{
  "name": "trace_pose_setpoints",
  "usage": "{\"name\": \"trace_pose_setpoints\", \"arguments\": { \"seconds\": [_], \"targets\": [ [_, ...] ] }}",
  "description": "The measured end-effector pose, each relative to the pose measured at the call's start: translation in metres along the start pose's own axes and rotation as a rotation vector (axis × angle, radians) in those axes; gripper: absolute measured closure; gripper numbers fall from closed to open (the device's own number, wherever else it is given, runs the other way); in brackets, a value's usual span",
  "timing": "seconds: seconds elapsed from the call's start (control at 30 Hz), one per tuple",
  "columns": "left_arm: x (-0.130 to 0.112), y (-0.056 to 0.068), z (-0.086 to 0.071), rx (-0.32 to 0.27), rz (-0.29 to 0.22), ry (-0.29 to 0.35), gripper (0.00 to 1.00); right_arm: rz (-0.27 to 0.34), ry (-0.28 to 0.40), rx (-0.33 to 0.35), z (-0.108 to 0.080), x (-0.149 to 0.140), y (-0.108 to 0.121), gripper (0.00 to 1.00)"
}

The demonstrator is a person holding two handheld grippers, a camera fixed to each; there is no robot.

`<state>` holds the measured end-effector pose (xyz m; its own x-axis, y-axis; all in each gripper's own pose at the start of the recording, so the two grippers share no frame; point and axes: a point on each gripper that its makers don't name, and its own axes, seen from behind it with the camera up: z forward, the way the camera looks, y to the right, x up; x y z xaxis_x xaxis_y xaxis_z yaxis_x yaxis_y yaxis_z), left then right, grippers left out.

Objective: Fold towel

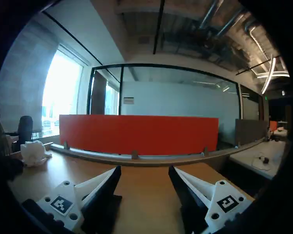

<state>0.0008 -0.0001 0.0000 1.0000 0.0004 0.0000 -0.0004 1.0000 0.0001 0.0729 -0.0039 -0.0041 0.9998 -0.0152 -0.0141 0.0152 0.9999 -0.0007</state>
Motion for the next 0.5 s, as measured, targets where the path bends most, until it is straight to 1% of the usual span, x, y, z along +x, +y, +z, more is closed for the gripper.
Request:
{"name": "trace_pose_setpoints", "arguments": {
  "seconds": [0.2,0.3,0.5],
  "targets": [
    [0.03,-0.005,0.0,0.009,0.018,-0.008,0.03,0.014,-0.011,0.004,-0.002,0.034,-0.003,0.06],
    [0.042,-0.004,0.0,0.009,0.025,-0.012,0.03,0.024,-0.004,-0.002,-0.002,0.049,-0.002,0.06],
    [0.055,-0.002,0.002,0.006,0.025,-0.018,0.03,0.034,-0.001,-0.005,-0.002,0.062,0.0,0.06]
  ]
}}
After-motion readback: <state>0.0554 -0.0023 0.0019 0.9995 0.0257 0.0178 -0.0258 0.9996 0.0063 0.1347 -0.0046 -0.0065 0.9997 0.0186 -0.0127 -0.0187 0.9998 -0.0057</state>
